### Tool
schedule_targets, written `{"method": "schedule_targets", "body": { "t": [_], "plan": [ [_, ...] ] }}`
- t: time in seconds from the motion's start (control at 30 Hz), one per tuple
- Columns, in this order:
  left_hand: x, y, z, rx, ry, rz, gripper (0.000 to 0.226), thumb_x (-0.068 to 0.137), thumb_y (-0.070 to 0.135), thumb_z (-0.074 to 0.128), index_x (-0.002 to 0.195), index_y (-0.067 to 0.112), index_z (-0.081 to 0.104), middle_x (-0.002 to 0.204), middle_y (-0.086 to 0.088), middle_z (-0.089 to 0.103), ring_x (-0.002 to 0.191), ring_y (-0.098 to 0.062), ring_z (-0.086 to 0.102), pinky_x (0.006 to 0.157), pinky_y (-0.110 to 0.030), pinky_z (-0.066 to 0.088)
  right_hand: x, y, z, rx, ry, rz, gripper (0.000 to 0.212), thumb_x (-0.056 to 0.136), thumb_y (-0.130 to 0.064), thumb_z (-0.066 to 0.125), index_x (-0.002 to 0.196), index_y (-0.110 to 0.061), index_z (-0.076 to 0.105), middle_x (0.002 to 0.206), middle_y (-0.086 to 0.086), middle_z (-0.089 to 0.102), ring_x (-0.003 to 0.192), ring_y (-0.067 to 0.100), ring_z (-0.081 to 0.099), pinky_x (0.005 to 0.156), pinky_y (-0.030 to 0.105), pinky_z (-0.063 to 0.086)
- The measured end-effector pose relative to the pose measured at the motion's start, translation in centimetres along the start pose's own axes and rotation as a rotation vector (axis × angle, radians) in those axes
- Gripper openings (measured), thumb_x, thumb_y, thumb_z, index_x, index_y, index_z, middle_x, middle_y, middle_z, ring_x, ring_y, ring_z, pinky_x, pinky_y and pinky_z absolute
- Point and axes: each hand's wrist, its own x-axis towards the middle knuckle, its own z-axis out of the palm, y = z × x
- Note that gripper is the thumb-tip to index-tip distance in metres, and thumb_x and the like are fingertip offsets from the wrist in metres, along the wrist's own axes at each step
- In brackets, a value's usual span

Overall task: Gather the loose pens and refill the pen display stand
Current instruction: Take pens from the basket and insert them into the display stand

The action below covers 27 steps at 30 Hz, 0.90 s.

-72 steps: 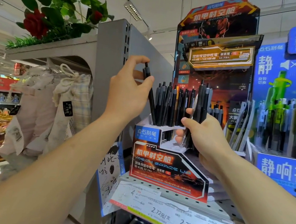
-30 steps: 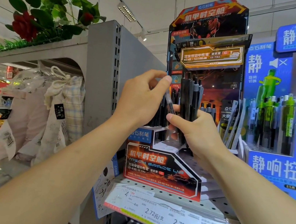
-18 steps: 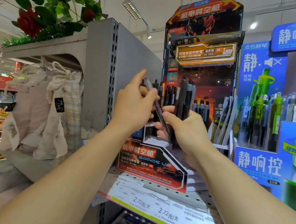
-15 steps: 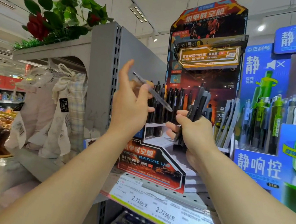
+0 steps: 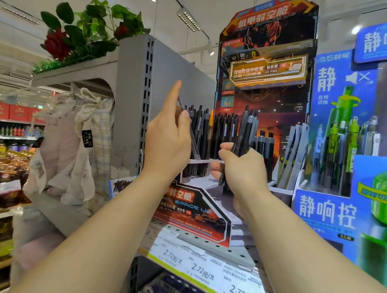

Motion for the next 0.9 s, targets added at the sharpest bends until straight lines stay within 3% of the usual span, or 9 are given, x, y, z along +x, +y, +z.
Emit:
{"method": "schedule_targets", "body": {
  "t": [0.07, 0.2, 0.33, 0.43, 0.5, 0.63, 0.73, 0.9],
  "plan": [
    [0.2, 0.1, 0.0, 0.028, -0.057, -0.014, 0.051, 0.104, 0.028, 0.045, 0.153, 0.034, 0.034, 0.083, 0.008, 0.060, 0.076, -0.010, 0.057, 0.070, -0.030, 0.044, 0.0, 0.0, 0.0, -0.001, -0.010, -0.003, 0.017, 0.098, -0.010, 0.060, 0.092, -0.025, 0.065, 0.073, 0.004, 0.071, 0.066, 0.020, 0.070, 0.063, 0.032, 0.057],
    [1.3, 0.7, 0.0, 0.155, -0.148, 0.028, 0.049, 0.099, 0.035, 0.048, 0.148, 0.036, 0.039, 0.113, 0.007, 0.055, 0.101, -0.015, 0.055, 0.085, -0.032, 0.045, -0.1, 0.0, -0.2, -0.016, -0.021, -0.008, 0.019, 0.099, -0.010, 0.060, 0.093, -0.027, 0.064, 0.076, 0.003, 0.070, 0.059, 0.014, 0.069, 0.065, 0.034, 0.063],
    [4.4, 0.7, 0.2, 0.307, -0.296, 0.031, 0.040, 0.096, 0.042, 0.046, 0.133, 0.033, 0.060, 0.125, 0.005, 0.047, 0.128, -0.020, 0.042, 0.107, -0.042, 0.039, -0.3, -0.3, -0.4, 0.002, -0.029, -0.012, 0.015, 0.100, -0.009, 0.060, 0.102, -0.023, 0.065, 0.085, 0.004, 0.066, 0.050, 0.006, 0.060, 0.051, 0.022, 0.054],
    [4.9, 0.3, 0.7, 0.313, -0.502, 0.009, 0.037, 0.098, 0.037, 0.050, 0.133, 0.032, 0.061, 0.137, 0.000, 0.048, 0.133, -0.022, 0.041, 0.112, -0.045, 0.036, -0.3, -0.4, -0.5, -0.029, -0.081, -0.012, 0.014, 0.099, -0.012, 0.063, 0.097, -0.026, 0.064, 0.072, 0.003, 0.070, 0.049, 0.005, 0.063, 0.055, 0.034, 0.062],
    [4.3, -0.3, 1.0, 0.289, -0.481, 0.044, 0.037, 0.098, 0.034, 0.051, 0.134, 0.031, 0.060, 0.134, 0.000, 0.050, 0.130, -0.022, 0.043, 0.108, -0.037, 0.038, -0.5, -0.4, -0.6, -0.073, -0.113, -0.014, 0.008, 0.096, -0.016, 0.068, 0.099, -0.024, 0.066, 0.062, -0.002, 0.073, 0.054, 0.008, 0.068, 0.066, 0.045, 0.063],
    [3.4, -1.2, 1.3, 0.222, -0.368, 0.085, 0.037, 0.097, 0.034, 0.052, 0.133, 0.028, 0.060, 0.132, 0.002, 0.049, 0.129, -0.018, 0.044, 0.100, -0.029, 0.037, -0.6, -0.6, -0.8, -0.018, -0.134, -0.037, 0.010, 0.092, -0.013, 0.073, 0.102, -0.012, 0.070, 0.062, -0.005, 0.073, 0.058, 0.011, 0.072, 0.052, 0.026, 0.057],
    [3.3, -1.2, 1.4, 0.156, -0.361, 0.084, 0.044, 0.096, 0.031, 0.051, 0.140, 0.028, 0.053, 0.137, 0.004, 0.046, 0.132, -0.016, 0.042, 0.101, -0.027, 0.034, -0.3, -0.5, -0.5, 0.022, -0.151, -0.020, 0.016, 0.094, -0.014, 0.072, 0.108, -0.008, 0.070, 0.063, 0.000, 0.070, 0.056, 0.017, 0.068, 0.053, 0.028, 0.054],
    [2.9, -0.9, 0.9, 0.043, -0.266, 0.134, 0.040, 0.097, 0.033, 0.049, 0.136, 0.024, 0.056, 0.123, 0.013, 0.044, 0.124, -0.009, 0.043, 0.096, -0.016, 0.031, 0.0, -0.5, -0.1, -0.072, -0.159, -0.077, 0.007, 0.096, -0.025, 0.069, 0.102, -0.022, 0.070, 0.059, -0.004, 0.070, 0.054, 0.016, 0.070, 0.052, 0.026, 0.056]
  ]
}}
